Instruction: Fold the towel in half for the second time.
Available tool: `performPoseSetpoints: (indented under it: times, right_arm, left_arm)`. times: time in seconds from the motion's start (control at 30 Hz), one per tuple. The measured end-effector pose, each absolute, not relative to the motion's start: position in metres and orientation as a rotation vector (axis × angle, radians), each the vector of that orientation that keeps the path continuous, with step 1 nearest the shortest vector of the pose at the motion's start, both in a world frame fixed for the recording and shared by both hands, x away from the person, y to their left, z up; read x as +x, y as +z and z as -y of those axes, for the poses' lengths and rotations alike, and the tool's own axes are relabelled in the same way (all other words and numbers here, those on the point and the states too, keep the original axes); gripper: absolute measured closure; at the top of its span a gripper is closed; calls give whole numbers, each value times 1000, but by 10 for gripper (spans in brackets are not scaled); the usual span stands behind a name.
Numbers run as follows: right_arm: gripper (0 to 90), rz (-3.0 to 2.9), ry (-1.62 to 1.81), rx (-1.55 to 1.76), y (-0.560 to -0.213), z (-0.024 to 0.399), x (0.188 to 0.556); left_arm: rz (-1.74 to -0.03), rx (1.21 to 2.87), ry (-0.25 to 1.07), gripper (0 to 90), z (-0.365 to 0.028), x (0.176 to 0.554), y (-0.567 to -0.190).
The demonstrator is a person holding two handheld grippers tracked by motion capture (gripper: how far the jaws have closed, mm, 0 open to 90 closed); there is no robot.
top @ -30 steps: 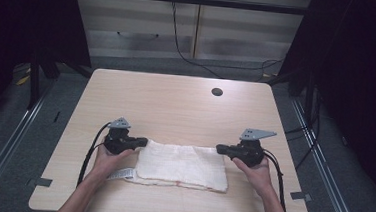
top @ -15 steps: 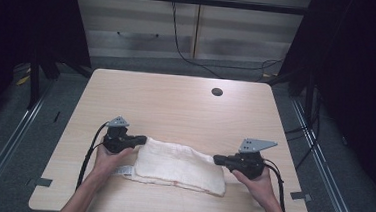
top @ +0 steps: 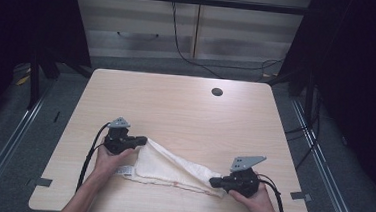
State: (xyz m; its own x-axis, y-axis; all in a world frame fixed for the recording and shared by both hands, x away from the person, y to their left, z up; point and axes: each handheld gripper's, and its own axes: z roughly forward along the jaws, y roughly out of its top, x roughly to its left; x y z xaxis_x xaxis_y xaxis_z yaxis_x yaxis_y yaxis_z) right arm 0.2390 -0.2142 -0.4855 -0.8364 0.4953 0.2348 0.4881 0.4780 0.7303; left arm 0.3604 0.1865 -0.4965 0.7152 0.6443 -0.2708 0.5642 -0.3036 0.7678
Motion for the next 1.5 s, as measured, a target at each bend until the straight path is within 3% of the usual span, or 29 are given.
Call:
performPoseSetpoints:
  times: [0.23,0.83,1.1,1.5]
  right_arm:
    - [887,-2789,1286,912,-500,205,241]
    - [888,-2650,1128,1054,-496,208,268]
    - [889,-2642,1147,1103,-497,210,268]
    - [889,-2622,1176,1134,-499,211,267]
  left_arm:
    - [-907,1969,117,872,-184,359,-493]
    - [-754,1917,127,868,-181,356,-457]
    - [-646,1985,98,868,-182,327,-455]
    - [-600,2143,62,868,-195,275,-482]
